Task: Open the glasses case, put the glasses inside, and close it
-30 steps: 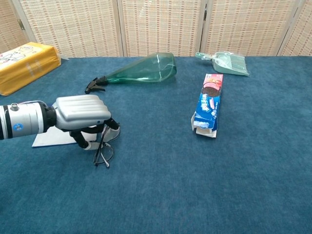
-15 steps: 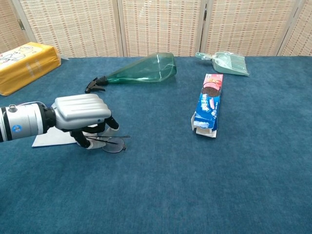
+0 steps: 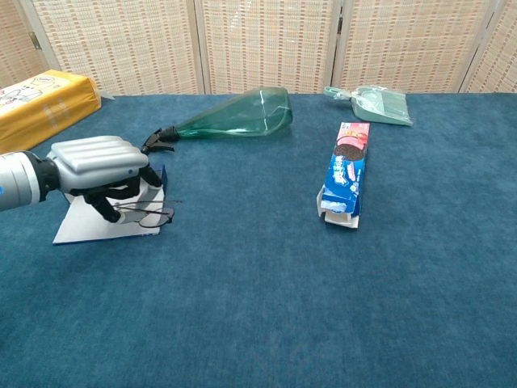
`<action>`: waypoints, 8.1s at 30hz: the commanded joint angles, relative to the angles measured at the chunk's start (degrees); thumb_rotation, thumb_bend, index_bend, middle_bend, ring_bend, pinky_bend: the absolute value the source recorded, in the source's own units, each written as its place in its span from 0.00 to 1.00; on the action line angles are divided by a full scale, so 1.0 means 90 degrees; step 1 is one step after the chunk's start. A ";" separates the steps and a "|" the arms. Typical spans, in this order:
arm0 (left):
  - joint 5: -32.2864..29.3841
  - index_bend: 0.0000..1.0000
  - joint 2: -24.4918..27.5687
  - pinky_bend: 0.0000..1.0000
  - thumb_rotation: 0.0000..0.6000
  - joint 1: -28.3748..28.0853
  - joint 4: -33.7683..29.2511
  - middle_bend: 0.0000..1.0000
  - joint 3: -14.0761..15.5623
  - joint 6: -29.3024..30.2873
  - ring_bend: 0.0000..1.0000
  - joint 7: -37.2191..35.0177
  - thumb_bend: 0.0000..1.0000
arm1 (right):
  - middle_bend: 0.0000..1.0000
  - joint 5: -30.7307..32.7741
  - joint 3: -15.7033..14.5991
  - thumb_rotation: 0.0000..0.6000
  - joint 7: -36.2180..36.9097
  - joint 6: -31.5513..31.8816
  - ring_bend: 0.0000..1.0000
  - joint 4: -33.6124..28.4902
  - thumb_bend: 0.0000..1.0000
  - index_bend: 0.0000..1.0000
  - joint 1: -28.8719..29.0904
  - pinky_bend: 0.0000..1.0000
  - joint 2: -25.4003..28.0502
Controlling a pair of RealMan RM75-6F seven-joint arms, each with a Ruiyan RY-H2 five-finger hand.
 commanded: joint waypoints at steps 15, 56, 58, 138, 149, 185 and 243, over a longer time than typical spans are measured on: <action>-0.2098 0.58 -0.0175 1.00 1.00 0.0221 -0.0138 0.98 -0.0819 -0.0710 0.97 0.2092 0.48 | 0.42 0.0007 -0.0029 1.00 -0.0029 0.0076 0.32 -0.0045 0.29 0.25 -0.0062 0.24 0.0044; -0.2910 0.04 0.0150 1.00 1.00 0.0759 -0.1473 0.98 -0.1001 0.0231 0.96 0.3218 0.33 | 0.43 -0.0022 -0.0025 1.00 0.0065 0.0074 0.33 0.0038 0.29 0.25 -0.0043 0.24 0.0009; -0.2943 0.04 0.0307 1.00 1.00 0.0840 -0.1766 0.98 -0.0953 0.0267 0.96 0.3215 0.33 | 0.43 -0.0024 -0.0025 1.00 0.0063 0.0066 0.33 0.0039 0.29 0.25 -0.0037 0.24 0.0005; -0.3509 0.13 -0.0187 1.00 1.00 0.0502 -0.1141 0.98 -0.1055 -0.0024 0.96 0.3185 0.33 | 0.43 -0.0057 -0.0048 1.00 0.0078 0.0165 0.33 0.0036 0.29 0.25 -0.0102 0.24 0.0024; -0.3915 0.13 -0.0673 1.00 1.00 0.0228 -0.0328 0.98 -0.1279 -0.0128 0.97 0.3664 0.33 | 0.43 -0.0013 -0.0056 1.00 0.0119 0.0192 0.33 0.0072 0.29 0.25 -0.0154 0.24 0.0029; -0.2237 0.17 0.0381 1.00 1.00 0.1155 -0.1911 0.98 -0.0682 0.1233 0.97 0.2832 0.33 | 0.43 -0.0056 -0.0028 1.00 0.0167 0.0117 0.33 0.0133 0.29 0.25 -0.0090 0.24 -0.0026; -0.1726 0.15 -0.0577 1.00 1.00 0.1659 -0.0639 0.98 -0.0646 0.0870 0.97 0.3076 0.28 | 0.43 -0.0080 -0.0062 1.00 0.0151 0.0176 0.33 0.0113 0.29 0.25 -0.0105 0.24 -0.0009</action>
